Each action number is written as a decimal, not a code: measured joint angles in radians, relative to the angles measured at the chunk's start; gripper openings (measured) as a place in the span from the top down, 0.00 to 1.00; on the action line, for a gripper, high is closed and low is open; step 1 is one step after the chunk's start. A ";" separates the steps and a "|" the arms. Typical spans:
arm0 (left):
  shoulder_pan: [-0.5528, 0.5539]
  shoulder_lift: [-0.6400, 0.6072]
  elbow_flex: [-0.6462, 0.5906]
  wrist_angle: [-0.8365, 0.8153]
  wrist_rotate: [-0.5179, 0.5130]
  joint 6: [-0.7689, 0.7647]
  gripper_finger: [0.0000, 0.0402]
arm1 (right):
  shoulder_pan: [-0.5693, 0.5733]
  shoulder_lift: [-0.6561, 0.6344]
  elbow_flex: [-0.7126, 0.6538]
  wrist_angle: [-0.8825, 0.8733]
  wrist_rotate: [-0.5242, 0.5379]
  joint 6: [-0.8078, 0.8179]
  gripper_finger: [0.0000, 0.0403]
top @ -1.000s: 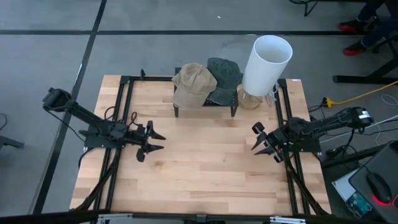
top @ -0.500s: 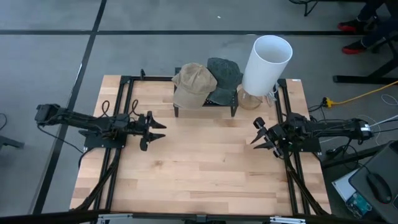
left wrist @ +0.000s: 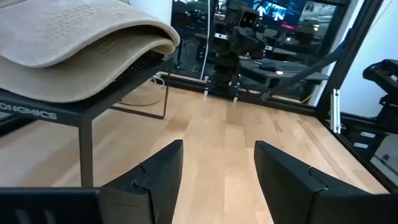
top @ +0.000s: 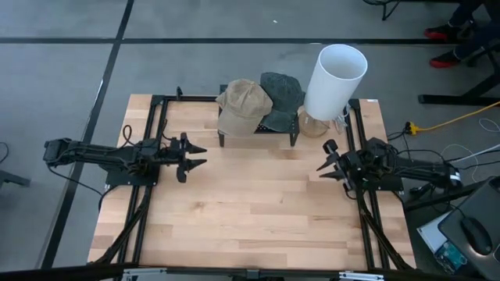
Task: Pick & Place hat
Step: Return to Home Position
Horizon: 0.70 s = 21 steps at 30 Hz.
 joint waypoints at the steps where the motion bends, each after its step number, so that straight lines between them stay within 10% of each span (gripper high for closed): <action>1: 0.000 0.000 0.000 0.000 -0.002 0.000 0.52 | -0.008 -0.005 0.000 0.001 0.001 -0.007 0.74; 11: -0.003 0.000 0.000 -0.047 -0.047 0.011 0.52 | -0.056 -0.013 0.000 -0.075 0.018 0.002 0.74; 21: 0.081 -0.097 0.002 -0.129 0.148 0.010 0.52 | -0.055 -0.013 0.000 -0.114 0.018 -0.007 0.74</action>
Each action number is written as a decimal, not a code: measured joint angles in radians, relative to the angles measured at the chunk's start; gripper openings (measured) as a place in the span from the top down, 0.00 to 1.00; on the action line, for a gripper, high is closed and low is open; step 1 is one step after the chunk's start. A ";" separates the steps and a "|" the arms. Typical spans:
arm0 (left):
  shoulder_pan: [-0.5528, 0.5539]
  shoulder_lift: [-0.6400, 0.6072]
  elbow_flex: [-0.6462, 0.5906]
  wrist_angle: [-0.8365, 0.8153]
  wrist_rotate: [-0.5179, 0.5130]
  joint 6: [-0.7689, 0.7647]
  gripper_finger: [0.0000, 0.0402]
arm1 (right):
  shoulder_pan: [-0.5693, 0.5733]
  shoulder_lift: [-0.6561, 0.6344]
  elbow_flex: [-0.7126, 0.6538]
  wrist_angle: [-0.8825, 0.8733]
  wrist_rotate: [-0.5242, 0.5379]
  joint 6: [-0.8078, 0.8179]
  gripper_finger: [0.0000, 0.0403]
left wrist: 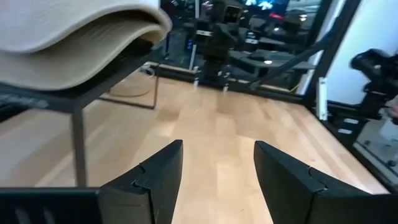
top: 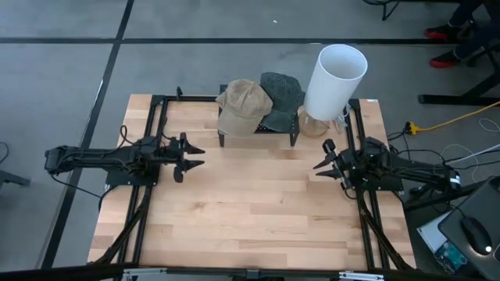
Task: Pick & Place hat
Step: Return to Home Position
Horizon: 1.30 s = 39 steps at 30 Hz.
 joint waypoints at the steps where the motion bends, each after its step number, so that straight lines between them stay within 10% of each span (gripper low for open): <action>1: 0.007 -0.011 0.000 -0.020 -0.005 -0.002 0.52 | 0.000 0.000 0.000 -0.016 0.000 0.000 0.74; 39: 0.028 -0.032 0.000 -0.145 -0.086 -0.116 0.53 | 0.000 0.005 0.000 -0.056 0.000 0.111 0.74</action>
